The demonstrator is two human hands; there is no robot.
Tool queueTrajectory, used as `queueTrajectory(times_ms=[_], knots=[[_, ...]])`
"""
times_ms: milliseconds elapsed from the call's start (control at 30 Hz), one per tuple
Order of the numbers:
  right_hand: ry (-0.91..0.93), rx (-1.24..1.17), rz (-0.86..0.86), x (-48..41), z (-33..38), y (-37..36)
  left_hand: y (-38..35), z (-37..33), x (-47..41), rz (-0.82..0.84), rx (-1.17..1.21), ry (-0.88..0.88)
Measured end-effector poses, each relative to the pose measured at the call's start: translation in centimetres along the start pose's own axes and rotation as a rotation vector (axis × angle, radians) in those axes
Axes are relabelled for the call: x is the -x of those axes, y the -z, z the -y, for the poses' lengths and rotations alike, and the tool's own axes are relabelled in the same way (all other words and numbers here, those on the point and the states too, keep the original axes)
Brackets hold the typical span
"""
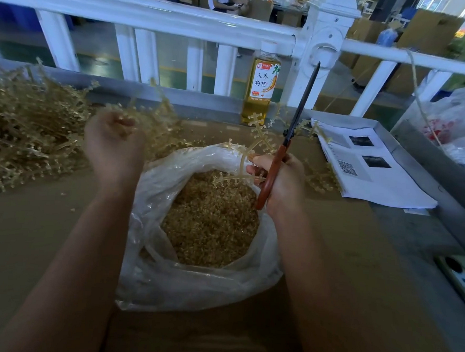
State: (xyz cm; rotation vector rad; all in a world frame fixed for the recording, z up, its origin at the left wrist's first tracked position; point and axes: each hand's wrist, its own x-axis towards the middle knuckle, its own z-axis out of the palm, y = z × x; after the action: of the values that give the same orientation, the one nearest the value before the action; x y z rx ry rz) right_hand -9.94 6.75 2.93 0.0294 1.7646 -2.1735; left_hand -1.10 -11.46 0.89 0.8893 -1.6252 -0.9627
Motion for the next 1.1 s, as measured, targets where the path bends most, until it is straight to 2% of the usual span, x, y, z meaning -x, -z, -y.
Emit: queueTrajectory(times_ms=[67, 100, 200, 267, 333, 433, 500, 567, 667, 733, 800, 833, 867, 900, 967, 1000, 1067, 1100], knots=[[-0.007, -0.005, -0.008, 0.0, 0.0, -0.1, 0.1, 0.2, -0.4, -0.049, -0.240, -0.273], [-0.009, -0.007, -0.012, 0.0, 0.0, -0.1, 0.0, 0.5, -0.5, -0.010, -0.317, -0.372], [-0.010, -0.013, -0.009, -0.1, 0.0, -0.2, -0.9, 1.7, -0.2, 0.299, -0.497, -0.472], [-0.013, 0.001, -0.007, -0.1, -0.1, -0.1, -1.4, 2.3, 0.5, 0.528, -0.616, -0.406], [-0.018, 0.019, -0.011, -0.3, 0.0, 0.1, -1.9, 2.8, 0.6, 0.627, -0.679, -0.324], [-0.024, 0.007, -0.009, -0.4, 0.0, 0.5, -1.9, 3.4, -0.6, 0.610, -0.744, -0.147], [-0.011, 0.017, 0.010, -0.4, 0.1, 0.8, -1.9, 3.8, -1.2, 0.563, -0.886, -0.048], [-0.002, 0.009, 0.017, -0.4, 0.1, 1.0, -2.1, 4.0, -1.5, 0.633, -0.956, -0.011], [0.006, 0.014, 0.016, -0.5, 0.1, 1.1, -1.6, 3.7, -1.7, 0.731, -0.684, 0.018], [0.005, 0.022, 0.021, -0.5, 0.2, 0.8, -0.9, 2.9, -1.5, 0.657, -0.622, 0.004], [-0.005, 0.022, 0.024, -0.5, 0.3, 0.6, -0.6, 1.7, -0.5, 0.518, -0.683, -0.159], [-0.010, 0.020, 0.027, -0.4, 0.4, 0.5, -0.5, 0.9, 0.3, 0.438, -0.605, -0.247], [-0.009, 0.016, 0.033, -0.3, 0.4, 0.4, -0.5, 0.0, 1.2, 0.384, -0.424, -0.266], [0.000, 0.013, 0.044, -0.1, 0.4, 0.3, -0.5, -1.0, 2.1, 0.389, -0.181, -0.199], [0.037, 0.017, 0.091, 0.1, 0.3, 0.2, -0.7, -3.0, 3.7, 0.590, 0.216, 0.047], [0.059, 0.024, 0.122, 0.3, 0.2, 0.1, -0.9, -3.6, 4.3, 0.732, 0.298, 0.169], [0.085, 0.030, 0.173, 0.6, 0.1, 0.0, -1.7, -3.8, 4.7, 0.975, 0.305, 0.370], [0.093, 0.028, 0.194, 0.6, 0.1, 0.0, -1.9, -3.7, 5.0, 1.036, 0.292, 0.419]])
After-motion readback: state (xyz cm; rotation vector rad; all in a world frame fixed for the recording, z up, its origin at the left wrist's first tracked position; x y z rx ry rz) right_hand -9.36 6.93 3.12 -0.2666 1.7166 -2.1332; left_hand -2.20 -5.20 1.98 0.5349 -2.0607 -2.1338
